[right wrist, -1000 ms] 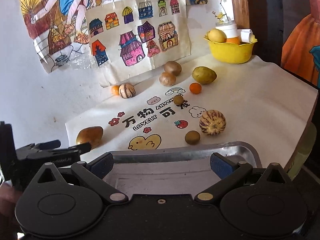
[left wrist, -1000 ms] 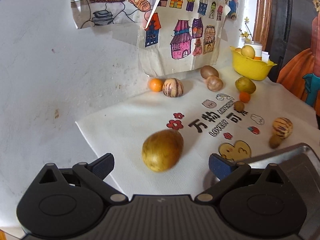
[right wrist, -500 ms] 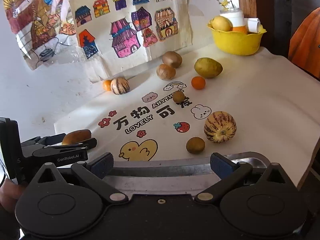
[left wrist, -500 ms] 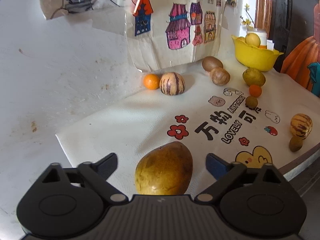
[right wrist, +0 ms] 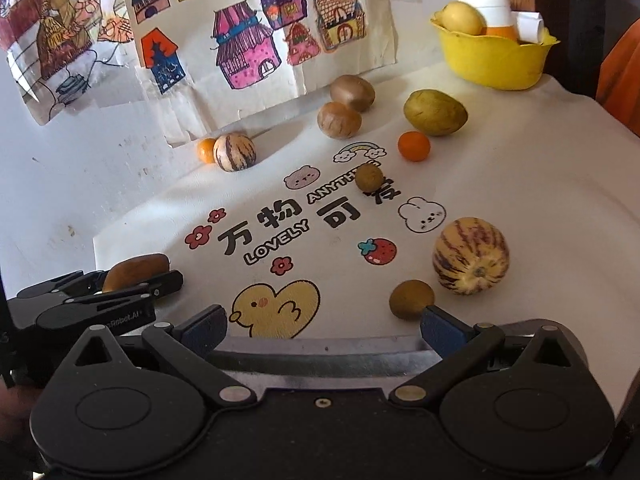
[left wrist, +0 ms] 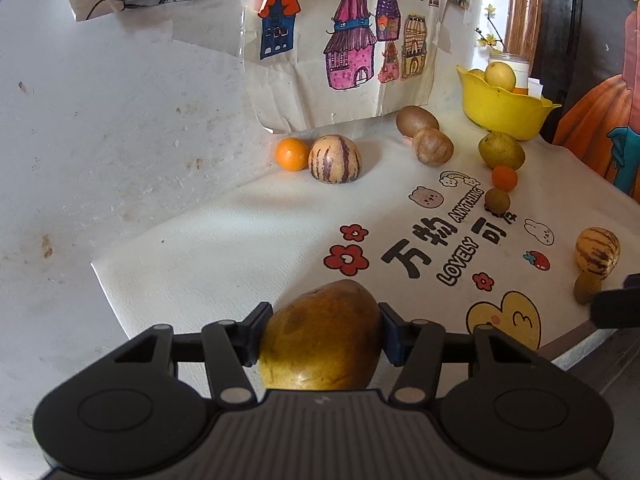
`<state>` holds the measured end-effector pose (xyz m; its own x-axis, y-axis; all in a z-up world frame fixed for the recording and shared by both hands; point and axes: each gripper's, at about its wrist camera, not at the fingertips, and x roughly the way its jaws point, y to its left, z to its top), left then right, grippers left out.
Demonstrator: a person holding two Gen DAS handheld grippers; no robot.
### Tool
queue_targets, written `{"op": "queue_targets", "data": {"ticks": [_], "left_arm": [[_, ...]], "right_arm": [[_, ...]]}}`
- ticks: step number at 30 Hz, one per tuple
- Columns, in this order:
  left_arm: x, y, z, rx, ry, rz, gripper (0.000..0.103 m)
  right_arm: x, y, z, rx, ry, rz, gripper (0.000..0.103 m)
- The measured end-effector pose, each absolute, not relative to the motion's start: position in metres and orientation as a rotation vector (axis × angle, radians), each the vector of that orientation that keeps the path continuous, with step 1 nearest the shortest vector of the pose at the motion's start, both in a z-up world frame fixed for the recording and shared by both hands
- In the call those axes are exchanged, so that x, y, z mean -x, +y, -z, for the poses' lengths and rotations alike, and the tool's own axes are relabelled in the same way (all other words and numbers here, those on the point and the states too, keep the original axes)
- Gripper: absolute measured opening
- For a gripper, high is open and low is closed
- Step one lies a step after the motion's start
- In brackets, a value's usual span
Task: Organize fruits
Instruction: 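Close the right gripper on the small brown kiwi while the left gripper holds the mango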
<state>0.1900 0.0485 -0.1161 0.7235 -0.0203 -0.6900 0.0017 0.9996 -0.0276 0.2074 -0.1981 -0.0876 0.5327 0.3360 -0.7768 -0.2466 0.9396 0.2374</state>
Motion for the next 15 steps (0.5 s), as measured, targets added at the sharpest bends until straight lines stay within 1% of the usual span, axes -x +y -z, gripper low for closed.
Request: {"op": "queue_targets", "data": {"ticks": [7, 15], "left_arm": [[-0.196, 0.038, 0.116, 0.032, 0.768, 0.048, 0.06], [-0.203, 0.025, 0.116, 0.043, 0.769, 0.085, 0.06]], "right_arm": [[-0.225, -0.197, 0.095, -0.129, 0.971, -0.331, 0.103], [-0.236, -0.202, 0.106, -0.089, 0.987, -0.278, 0.101]]}}
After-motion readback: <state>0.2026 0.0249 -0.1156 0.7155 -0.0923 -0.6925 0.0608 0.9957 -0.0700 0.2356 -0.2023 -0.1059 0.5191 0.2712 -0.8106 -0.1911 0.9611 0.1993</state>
